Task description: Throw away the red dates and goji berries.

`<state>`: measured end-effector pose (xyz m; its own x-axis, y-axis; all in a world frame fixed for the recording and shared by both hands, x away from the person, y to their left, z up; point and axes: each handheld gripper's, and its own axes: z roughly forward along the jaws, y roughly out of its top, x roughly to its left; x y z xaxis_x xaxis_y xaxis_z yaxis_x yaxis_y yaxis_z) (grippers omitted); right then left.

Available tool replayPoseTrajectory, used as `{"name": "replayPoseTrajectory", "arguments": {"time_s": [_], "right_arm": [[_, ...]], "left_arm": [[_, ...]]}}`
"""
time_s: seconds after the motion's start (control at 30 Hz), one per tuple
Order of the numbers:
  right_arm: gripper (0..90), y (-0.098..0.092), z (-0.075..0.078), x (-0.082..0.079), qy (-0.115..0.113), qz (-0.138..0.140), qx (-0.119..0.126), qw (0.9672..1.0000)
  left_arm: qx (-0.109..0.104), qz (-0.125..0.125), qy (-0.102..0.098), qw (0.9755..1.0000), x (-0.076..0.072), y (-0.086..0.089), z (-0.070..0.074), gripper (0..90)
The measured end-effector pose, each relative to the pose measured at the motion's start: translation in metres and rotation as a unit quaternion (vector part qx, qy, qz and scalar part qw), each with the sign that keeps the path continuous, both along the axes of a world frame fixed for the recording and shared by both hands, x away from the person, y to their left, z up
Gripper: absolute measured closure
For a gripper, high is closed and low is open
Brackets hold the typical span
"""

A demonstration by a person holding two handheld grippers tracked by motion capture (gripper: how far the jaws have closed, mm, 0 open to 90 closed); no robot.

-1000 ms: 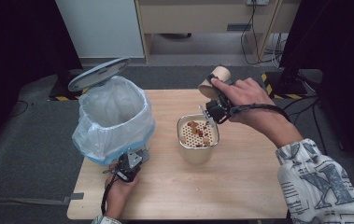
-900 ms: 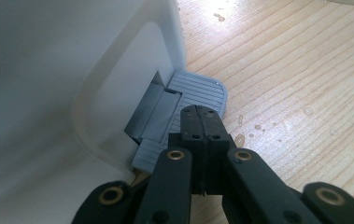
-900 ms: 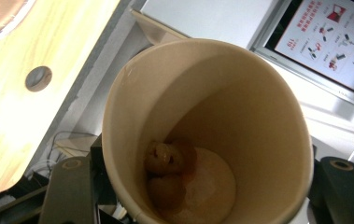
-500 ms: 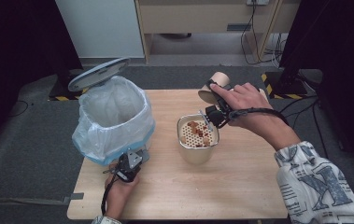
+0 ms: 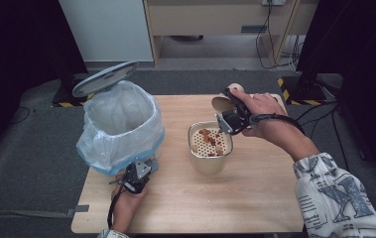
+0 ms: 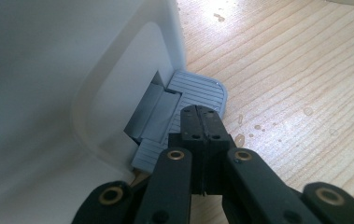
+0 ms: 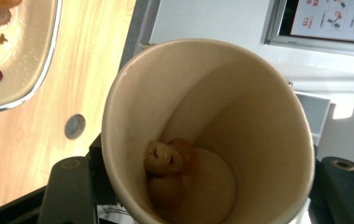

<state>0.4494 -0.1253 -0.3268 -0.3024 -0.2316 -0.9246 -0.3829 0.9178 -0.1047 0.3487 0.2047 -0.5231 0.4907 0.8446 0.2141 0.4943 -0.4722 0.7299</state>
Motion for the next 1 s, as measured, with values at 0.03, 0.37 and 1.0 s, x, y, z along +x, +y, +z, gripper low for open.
{"name": "replayPoseTrajectory", "arguments": {"time_s": [0.03,0.37,1.0], "right_arm": [[34.8,-0.002,0.000,0.001,0.008,-0.002,0.010,0.9999],[34.6,-0.019,0.003,0.013,0.082,-0.017,0.127,0.9884],[34.3,-0.054,0.004,0.028,0.181,-0.043,0.260,0.9475]], "left_arm": [[0.000,0.000,0.000,1.0000,0.000,0.000,0.000,89.4],[-0.002,0.000,0.000,1.0000,0.000,0.000,0.000,89.4],[-0.001,-0.002,0.001,1.0000,0.000,0.001,0.000,89.4]]}}
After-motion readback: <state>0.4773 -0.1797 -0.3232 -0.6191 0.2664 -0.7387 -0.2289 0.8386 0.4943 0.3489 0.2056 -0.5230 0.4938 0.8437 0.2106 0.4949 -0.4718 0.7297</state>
